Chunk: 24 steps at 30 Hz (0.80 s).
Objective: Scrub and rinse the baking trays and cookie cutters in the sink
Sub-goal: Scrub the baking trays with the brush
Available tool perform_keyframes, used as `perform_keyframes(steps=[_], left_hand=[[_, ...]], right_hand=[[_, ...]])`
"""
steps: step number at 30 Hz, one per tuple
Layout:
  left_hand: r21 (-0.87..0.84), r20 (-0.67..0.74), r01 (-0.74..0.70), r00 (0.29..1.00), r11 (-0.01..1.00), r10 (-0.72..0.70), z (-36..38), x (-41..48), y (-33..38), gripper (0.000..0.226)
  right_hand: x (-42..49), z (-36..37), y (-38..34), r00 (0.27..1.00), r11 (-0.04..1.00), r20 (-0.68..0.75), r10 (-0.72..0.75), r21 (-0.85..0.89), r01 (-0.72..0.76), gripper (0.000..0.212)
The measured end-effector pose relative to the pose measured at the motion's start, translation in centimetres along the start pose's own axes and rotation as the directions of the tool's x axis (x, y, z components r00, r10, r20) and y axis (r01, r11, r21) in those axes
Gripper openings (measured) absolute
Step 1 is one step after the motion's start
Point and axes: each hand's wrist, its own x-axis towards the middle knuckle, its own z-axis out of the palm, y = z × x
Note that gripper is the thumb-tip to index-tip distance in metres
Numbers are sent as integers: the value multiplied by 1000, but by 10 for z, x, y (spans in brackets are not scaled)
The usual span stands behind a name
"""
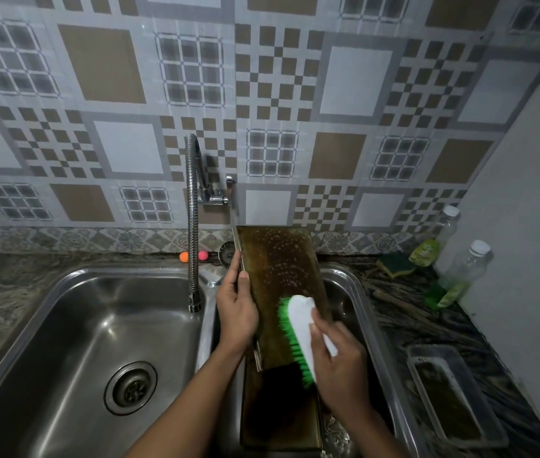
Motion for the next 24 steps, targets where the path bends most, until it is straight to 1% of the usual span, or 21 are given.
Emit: perform_keyframes(steps=[3,5,6,8,11,14,16,18,20,22,24], left_hand=[[-14,22,28,999,1000,-28,-1,-2,-2,41],[-15,45,39,998,999,-38,3,-5,-2,42],[-11,64,47,997,999,-46,7,-7,-2,43],[-18,87,70,994,997,-68,13,-8,-3,43],[-28,33,68,997,997,-67,13,-4,-2,43],[-35,-12,43,999,998,-44,4,-1,2,41],[-15,-38,33,999,999,-33,-1,1,2,41],[8,-36,27,999,1000,-27,-5,4,-1,41],[18,2,28,1000,999,-28,-8,5,-3,41],[49,36,10,999,999,-12,-9,2,-2,42],[90,72,-23,997,996,16,-7,-1,-1,42]], right_hand=[[20,-12,18,984,989,-108,142,-17,-145,30],[34,-9,16,969,978,-130,208,27,-207,29],[39,-3,9,972,979,-117,204,39,-201,28],[39,12,-10,988,991,-80,134,23,-132,27],[21,25,-33,1000,1000,-17,-7,24,8,28],[-5,18,-22,996,997,37,-79,23,78,31],[-12,7,0,998,998,18,-52,28,51,28],[-11,-7,17,1000,999,3,30,12,-30,28],[1,-19,27,994,995,-38,98,-16,-99,34],[24,-28,27,985,990,-105,140,-12,-142,31],[55,-30,17,981,990,-137,140,-8,-143,28]])
